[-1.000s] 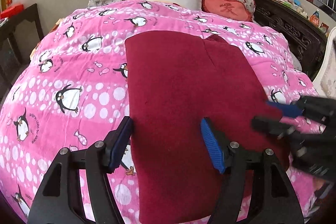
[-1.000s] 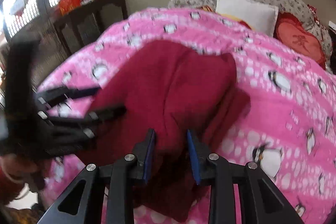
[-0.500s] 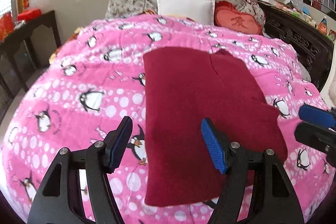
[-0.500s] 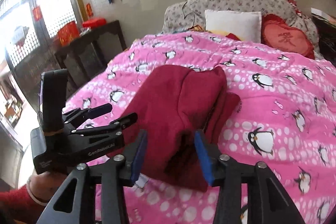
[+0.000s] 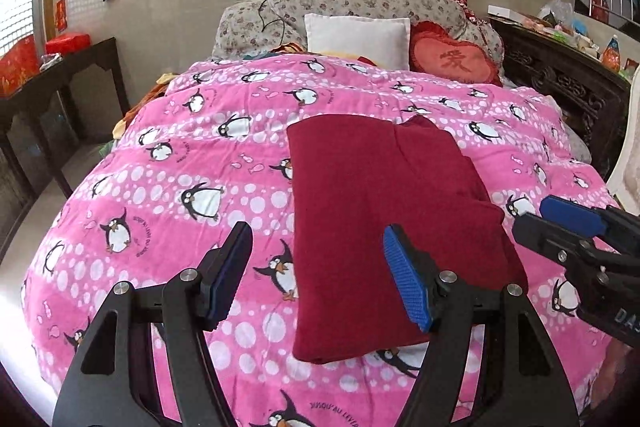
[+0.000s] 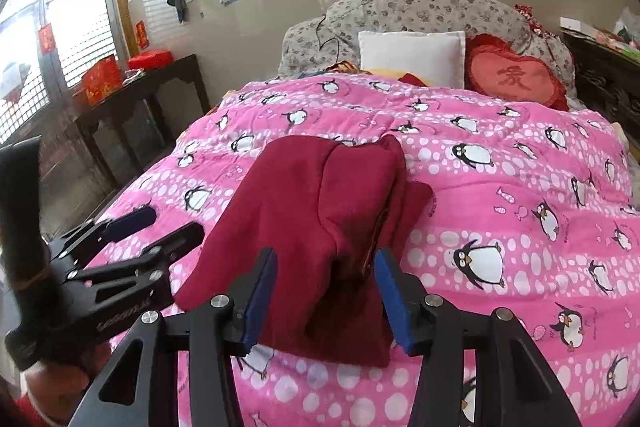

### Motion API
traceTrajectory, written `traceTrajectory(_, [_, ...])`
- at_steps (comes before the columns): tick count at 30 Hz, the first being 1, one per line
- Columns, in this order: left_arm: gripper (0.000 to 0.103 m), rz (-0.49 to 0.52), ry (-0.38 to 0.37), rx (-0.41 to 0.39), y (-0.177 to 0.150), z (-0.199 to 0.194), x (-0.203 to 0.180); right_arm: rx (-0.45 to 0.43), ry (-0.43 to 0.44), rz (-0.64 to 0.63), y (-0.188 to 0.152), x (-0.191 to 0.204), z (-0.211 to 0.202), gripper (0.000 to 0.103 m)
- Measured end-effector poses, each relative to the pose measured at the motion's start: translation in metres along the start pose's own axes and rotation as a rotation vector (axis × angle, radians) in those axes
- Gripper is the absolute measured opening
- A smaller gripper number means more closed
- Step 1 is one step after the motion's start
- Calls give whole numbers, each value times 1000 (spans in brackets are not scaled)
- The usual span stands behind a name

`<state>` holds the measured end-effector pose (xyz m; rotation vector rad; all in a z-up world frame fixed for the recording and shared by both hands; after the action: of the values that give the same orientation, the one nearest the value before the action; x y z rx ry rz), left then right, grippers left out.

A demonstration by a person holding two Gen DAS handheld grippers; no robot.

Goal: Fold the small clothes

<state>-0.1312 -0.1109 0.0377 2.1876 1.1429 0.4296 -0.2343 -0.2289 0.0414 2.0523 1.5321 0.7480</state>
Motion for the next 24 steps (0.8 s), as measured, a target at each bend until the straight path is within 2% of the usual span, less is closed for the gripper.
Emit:
traceTrajectory(9, [68,-13,21,-26,0,-3,11,3,21,-12,7,12,12,49])
traceTrajectory(24, [68,-12,28,-7,4,8,11,12,11,-16,13,12,23,50])
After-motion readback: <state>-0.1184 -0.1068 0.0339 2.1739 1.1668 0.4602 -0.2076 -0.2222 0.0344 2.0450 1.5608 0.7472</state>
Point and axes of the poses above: each gripper's, at about its wrist camera, not at the fingertips, and z roughly the way its jaws point, x to its left, y to its top, the point moved 8 cm from there along z, roughly the way its jaws point, and after that the axes turned 11 degrees about x, right-handed, at the moved point
